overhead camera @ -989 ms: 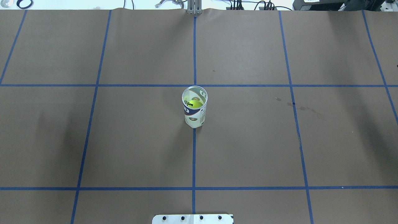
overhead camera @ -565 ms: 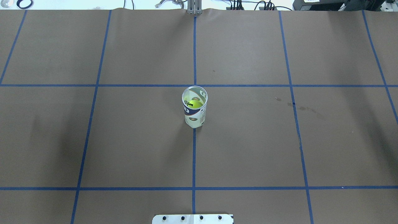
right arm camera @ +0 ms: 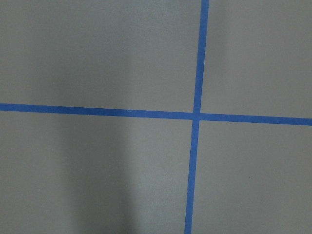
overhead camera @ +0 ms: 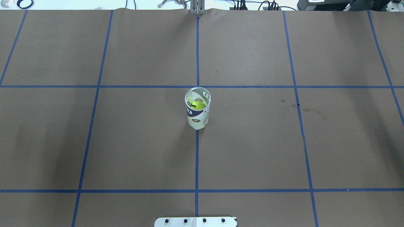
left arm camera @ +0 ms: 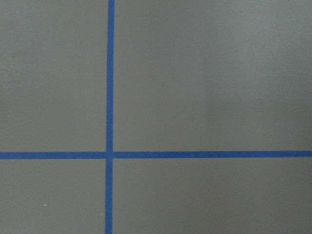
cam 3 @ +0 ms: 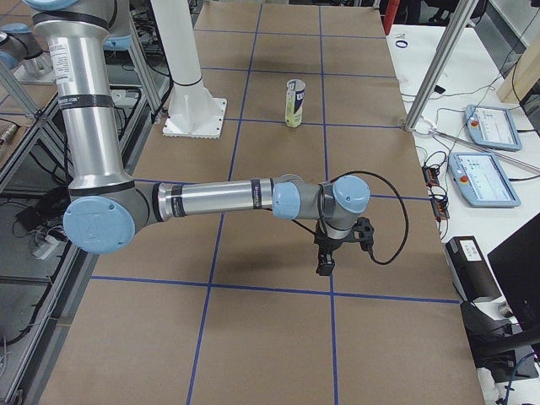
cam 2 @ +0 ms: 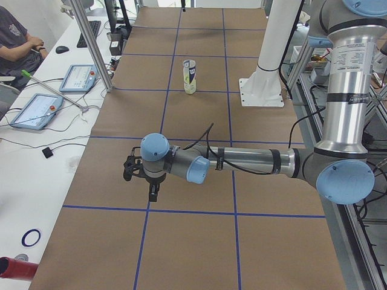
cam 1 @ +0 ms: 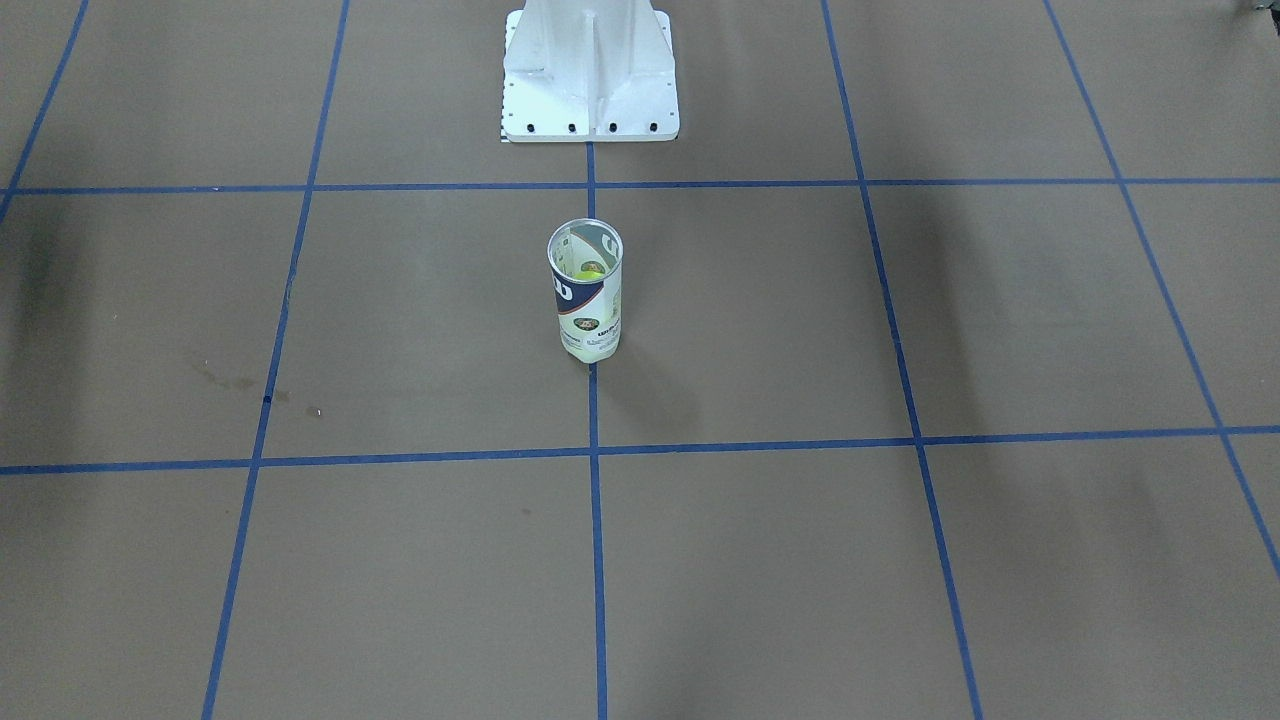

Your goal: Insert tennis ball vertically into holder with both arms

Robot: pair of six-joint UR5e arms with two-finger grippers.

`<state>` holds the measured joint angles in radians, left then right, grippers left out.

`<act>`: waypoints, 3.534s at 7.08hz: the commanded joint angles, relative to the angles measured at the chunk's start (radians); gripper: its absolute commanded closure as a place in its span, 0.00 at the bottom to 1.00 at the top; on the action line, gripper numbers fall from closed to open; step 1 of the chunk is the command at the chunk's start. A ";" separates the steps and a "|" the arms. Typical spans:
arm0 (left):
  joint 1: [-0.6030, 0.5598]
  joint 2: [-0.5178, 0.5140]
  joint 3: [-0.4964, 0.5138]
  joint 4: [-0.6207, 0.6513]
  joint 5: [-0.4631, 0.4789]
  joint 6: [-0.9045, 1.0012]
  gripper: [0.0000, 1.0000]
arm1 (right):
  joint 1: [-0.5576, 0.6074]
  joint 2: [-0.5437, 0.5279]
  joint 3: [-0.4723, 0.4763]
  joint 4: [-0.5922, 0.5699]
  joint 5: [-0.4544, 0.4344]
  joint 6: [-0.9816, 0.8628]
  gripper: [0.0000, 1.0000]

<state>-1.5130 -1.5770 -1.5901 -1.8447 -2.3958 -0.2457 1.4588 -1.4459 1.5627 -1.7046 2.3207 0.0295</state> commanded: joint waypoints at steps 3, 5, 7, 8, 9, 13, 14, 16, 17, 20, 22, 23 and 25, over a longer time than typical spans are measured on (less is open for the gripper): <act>-0.009 0.159 -0.151 0.015 0.000 0.002 0.01 | -0.002 -0.001 0.014 0.000 0.000 -0.002 0.00; -0.007 0.193 -0.197 0.016 -0.020 -0.007 0.00 | -0.002 -0.051 0.082 0.000 0.000 0.000 0.00; -0.006 0.222 -0.223 0.022 -0.043 -0.040 0.00 | -0.002 -0.077 0.121 0.020 0.000 0.001 0.00; 0.000 0.221 -0.220 0.022 -0.042 -0.043 0.00 | -0.002 -0.080 0.119 0.019 0.002 0.000 0.00; 0.000 0.215 -0.223 0.016 -0.054 -0.044 0.00 | -0.003 -0.082 0.119 0.017 0.005 0.013 0.00; 0.011 0.216 -0.253 0.012 -0.054 -0.030 0.00 | -0.003 -0.073 0.111 0.017 0.005 0.012 0.00; 0.011 0.235 -0.273 0.012 -0.054 -0.030 0.00 | -0.003 -0.071 0.103 0.019 0.005 0.006 0.00; 0.013 0.221 -0.265 0.019 -0.055 -0.043 0.00 | -0.003 -0.067 0.114 0.020 0.006 0.006 0.00; 0.013 0.216 -0.257 0.024 -0.049 -0.046 0.00 | -0.003 -0.064 0.102 0.019 0.003 0.006 0.00; 0.013 0.222 -0.245 0.027 -0.037 -0.043 0.00 | -0.003 -0.071 0.103 0.060 0.008 0.012 0.00; 0.013 0.218 -0.246 0.029 -0.037 -0.043 0.00 | -0.003 -0.082 0.105 0.074 0.018 0.012 0.00; 0.013 0.218 -0.245 0.030 -0.039 -0.044 0.00 | -0.003 -0.082 0.102 0.074 0.016 0.015 0.00; 0.013 0.197 -0.254 0.109 -0.005 -0.046 0.00 | -0.003 -0.085 0.109 0.075 0.016 0.013 0.00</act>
<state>-1.5002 -1.3656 -1.8367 -1.7885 -2.4256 -0.2908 1.4558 -1.5289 1.6671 -1.6307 2.3362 0.0431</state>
